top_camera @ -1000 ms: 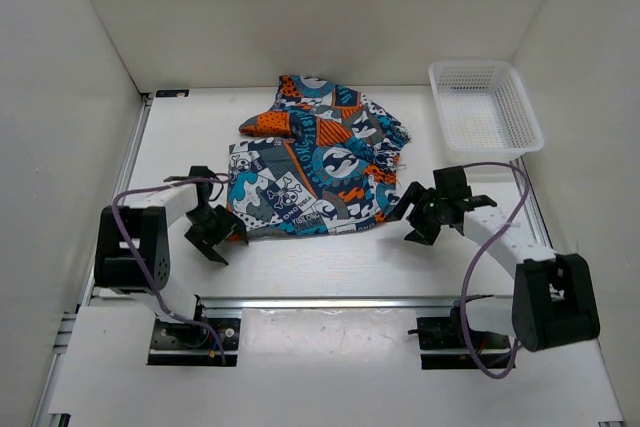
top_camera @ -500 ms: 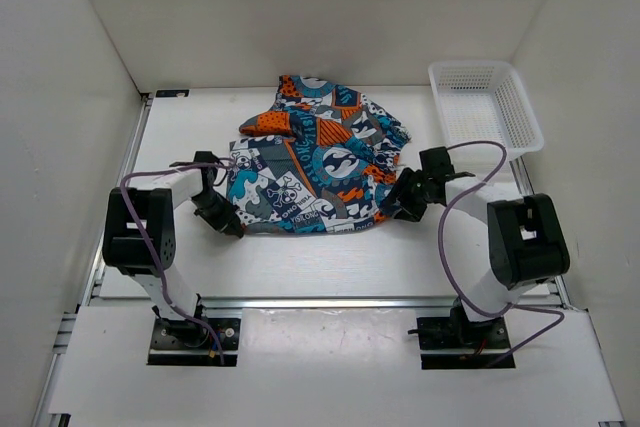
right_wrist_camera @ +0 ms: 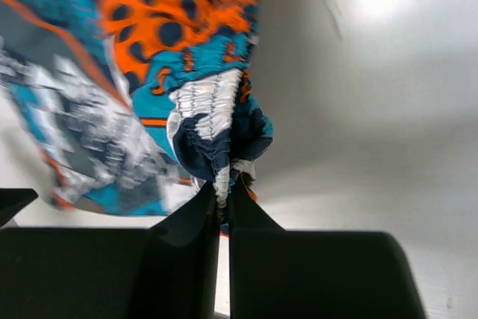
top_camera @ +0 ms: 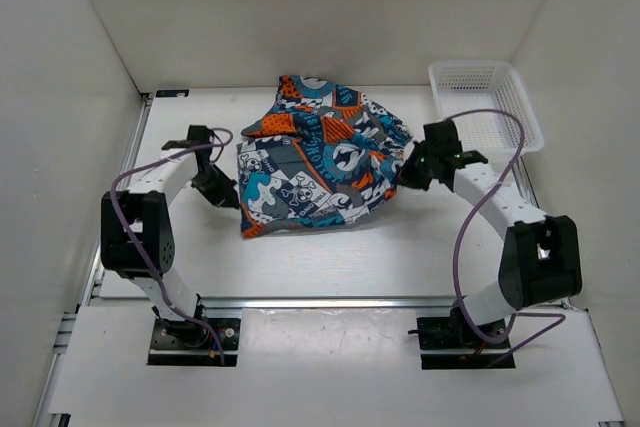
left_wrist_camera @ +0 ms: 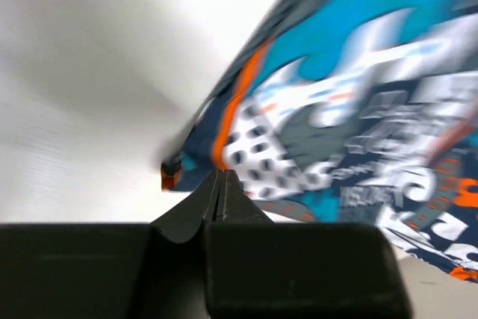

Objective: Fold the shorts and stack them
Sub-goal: Fold the shorts

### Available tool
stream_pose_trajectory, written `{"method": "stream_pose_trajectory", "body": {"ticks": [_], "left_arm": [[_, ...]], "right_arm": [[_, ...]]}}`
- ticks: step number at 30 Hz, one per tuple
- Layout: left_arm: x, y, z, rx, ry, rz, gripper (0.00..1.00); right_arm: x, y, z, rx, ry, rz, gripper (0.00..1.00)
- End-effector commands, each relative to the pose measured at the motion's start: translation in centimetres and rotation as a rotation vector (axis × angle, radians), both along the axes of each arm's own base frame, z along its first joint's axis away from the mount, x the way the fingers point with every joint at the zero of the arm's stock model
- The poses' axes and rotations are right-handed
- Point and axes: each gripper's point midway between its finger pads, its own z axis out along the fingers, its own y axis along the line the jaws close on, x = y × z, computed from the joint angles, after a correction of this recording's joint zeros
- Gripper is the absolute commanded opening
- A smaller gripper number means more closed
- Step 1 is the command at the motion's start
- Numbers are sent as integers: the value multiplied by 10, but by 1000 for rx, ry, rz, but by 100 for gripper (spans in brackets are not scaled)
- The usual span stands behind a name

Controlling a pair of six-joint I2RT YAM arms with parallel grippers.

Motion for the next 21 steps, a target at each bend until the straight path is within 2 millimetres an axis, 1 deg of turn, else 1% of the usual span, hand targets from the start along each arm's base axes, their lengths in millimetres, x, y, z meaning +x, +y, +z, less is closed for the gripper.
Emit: {"method": "stream_pose_trajectory", "body": {"ticks": [1,2,3,4,5,8,9,10,11,12,13,14,15,16,17,18,19,20,21], "left_arm": [[29,3,75,6,-202,-23,10],[37,4,105,12,-286,-20,10],[39,9,120,37,-324,-21,10],[37,10,133,45,-342,-18,10],[42,10,163,42,-425,-15,10],[43,13,200,58,-511,-26,10],[43,13,200,58,-511,-26,10],[42,10,200,60,-514,-49,10],[36,4,187,61,-481,-82,10],[33,-3,179,47,-467,-102,10],[29,-12,170,33,-452,-136,10],[21,-32,160,6,-434,-196,10],[14,-45,130,-7,-359,-239,10],[5,-58,116,-19,-312,-284,10],[-1,-70,104,-22,-283,-326,13],[-17,-88,87,-10,-229,-382,15],[-23,-98,72,-9,-187,-406,22],[-30,-105,63,-9,-163,-423,25],[-45,-111,50,-4,-117,-449,28]], "right_arm": [[19,-7,65,-52,-141,14,0],[25,-6,91,-49,-205,26,0],[27,-8,102,-57,-229,27,0],[25,-9,107,-66,-226,37,0],[28,-9,126,-66,-267,46,0],[26,-9,136,-69,-280,52,0],[26,-9,137,-69,-281,52,0],[24,-10,130,-73,-264,53,0],[21,-11,127,-74,-260,54,0],[17,-14,115,-89,-232,49,0],[14,-15,108,-93,-215,50,0],[13,-17,101,-107,-202,42,0],[9,-21,85,-121,-159,28,0],[6,-21,79,-125,-146,29,0],[4,-22,70,-126,-118,24,0],[4,-22,67,-127,-116,24,0],[-1,-23,59,-132,-96,25,0],[-3,-23,56,-134,-87,26,0],[-1,-23,57,-132,-96,25,0]]}}
